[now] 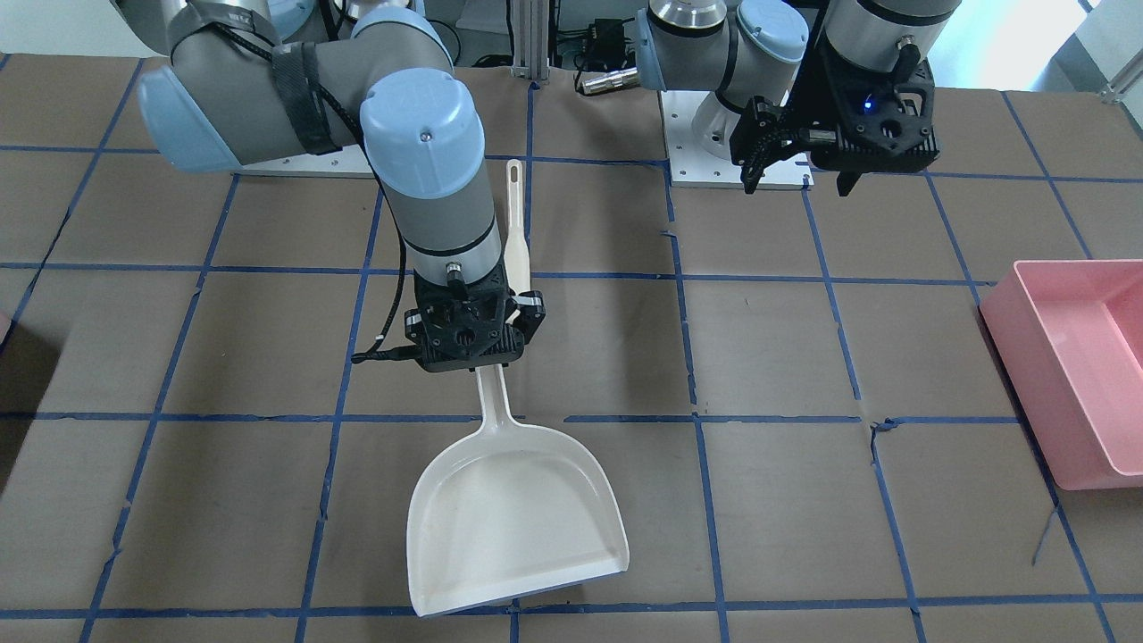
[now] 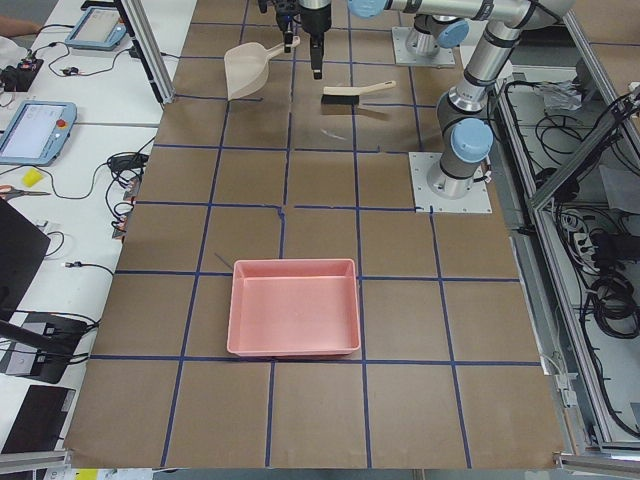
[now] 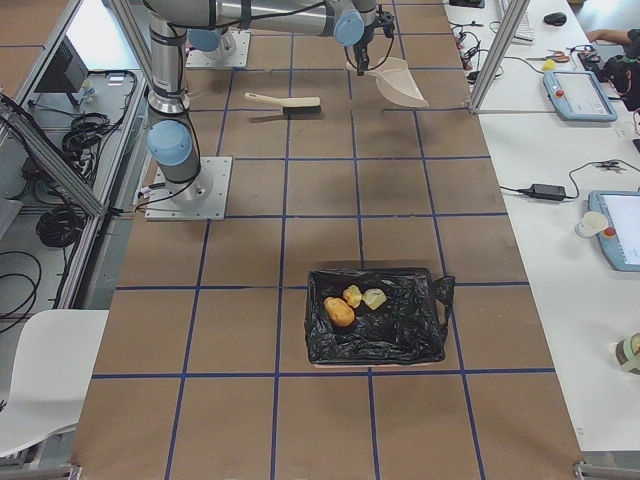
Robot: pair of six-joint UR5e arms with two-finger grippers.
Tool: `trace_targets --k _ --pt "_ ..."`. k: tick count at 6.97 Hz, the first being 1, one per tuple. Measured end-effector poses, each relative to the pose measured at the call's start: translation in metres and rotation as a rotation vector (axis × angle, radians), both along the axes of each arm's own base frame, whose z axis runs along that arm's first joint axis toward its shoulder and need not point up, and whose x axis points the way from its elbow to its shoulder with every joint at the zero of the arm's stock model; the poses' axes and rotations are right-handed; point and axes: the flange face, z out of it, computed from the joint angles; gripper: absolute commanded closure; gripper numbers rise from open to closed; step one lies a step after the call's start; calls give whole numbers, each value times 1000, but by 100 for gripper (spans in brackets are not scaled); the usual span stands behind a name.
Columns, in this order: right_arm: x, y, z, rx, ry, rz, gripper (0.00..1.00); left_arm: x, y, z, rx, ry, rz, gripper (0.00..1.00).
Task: Sweep and dump trash in nearest bin
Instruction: 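Bring the empty dustpan back and set it down with the right gripper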
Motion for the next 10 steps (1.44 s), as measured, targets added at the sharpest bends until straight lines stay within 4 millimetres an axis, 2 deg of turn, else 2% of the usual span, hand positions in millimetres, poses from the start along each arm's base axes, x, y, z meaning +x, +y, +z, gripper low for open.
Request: trace_targets --k 2,3,6,8,9,10 --pt "7 2 -43 11 -6 -39 100 29 -10 -12 31 25 -16 0" --pt "7 4 -53 18 -4 -49 100 34 -12 -19 44 42 -12 0" --pt "7 2 -59 4 -5 -49 100 35 -13 -25 56 54 -20 0" --pt "7 -2 -69 -1 3 -48 99 24 -12 -29 62 55 -44 0" --pt "7 -3 -73 4 8 -50 56 20 -11 -30 62 54 -52 0" --pt "7 -3 -75 11 12 -53 1 18 -11 -30 61 55 -58 0"
